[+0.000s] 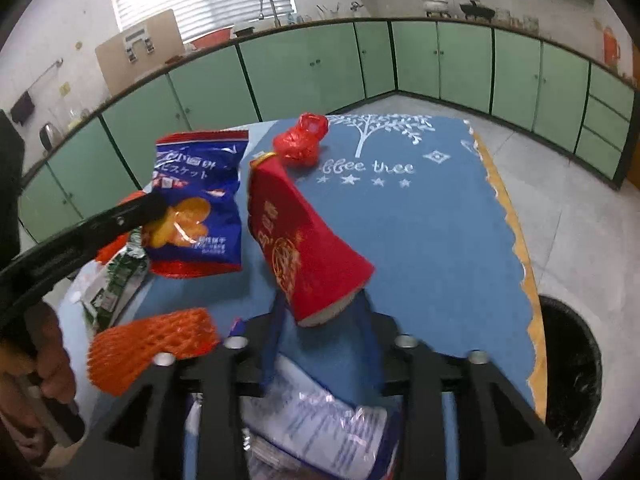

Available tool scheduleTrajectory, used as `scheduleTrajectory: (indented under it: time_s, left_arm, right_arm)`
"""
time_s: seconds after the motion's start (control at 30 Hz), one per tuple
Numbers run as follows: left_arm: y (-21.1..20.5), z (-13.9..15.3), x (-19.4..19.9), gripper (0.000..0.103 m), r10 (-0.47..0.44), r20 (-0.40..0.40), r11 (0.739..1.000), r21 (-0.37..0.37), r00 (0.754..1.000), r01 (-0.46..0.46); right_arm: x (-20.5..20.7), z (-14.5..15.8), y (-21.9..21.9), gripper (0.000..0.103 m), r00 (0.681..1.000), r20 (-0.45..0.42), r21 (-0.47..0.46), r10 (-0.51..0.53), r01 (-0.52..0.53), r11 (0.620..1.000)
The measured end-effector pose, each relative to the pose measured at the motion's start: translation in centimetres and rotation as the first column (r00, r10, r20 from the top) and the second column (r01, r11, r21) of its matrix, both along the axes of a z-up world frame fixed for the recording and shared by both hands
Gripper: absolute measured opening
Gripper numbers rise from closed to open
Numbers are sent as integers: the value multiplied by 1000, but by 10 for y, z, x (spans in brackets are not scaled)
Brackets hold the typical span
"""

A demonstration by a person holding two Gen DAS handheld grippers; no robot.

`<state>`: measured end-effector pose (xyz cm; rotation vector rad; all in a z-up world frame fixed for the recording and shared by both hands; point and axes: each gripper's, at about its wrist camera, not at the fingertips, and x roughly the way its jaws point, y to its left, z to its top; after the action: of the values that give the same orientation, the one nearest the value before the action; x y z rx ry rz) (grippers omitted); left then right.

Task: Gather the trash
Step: 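Reach the right tool to the red paper cup and close on it, then carry red cup and blue snack bag over the bin and open both tools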

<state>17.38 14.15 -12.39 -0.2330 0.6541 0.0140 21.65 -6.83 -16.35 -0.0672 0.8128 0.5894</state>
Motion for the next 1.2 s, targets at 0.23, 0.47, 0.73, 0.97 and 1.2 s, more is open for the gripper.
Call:
scheduleTrajectory:
  time_s: [0.23,0.47,0.73,0.97,1.2]
  left_arm:
    - [6,-5,2,1,7,-12,1000,-11,1000,-8]
    - [11,-8,6,1,13,-17,1000,-20,1000,-14]
    - [12,-9,8,1,12,-19,1000,-24,1000,-13]
    - [11,-10,11,1,19,-19,1000,-24,1000,-19]
    - [16,-11,13,1,31,-23,999,-20,999,-31]
  right_arm:
    - [22,-4,10,50,1000,-5,29,-13,13,999]
    - [30,-9,20,5,998,-45,36,40,-38,999]
    - [26,1,0,60,1000,-18,7,-20,20,1000]
    - [43,1,16,91,1000,1,-24,27,-27,999]
    - [68,-10,35,71,998,-40,-47,52,-54,997]
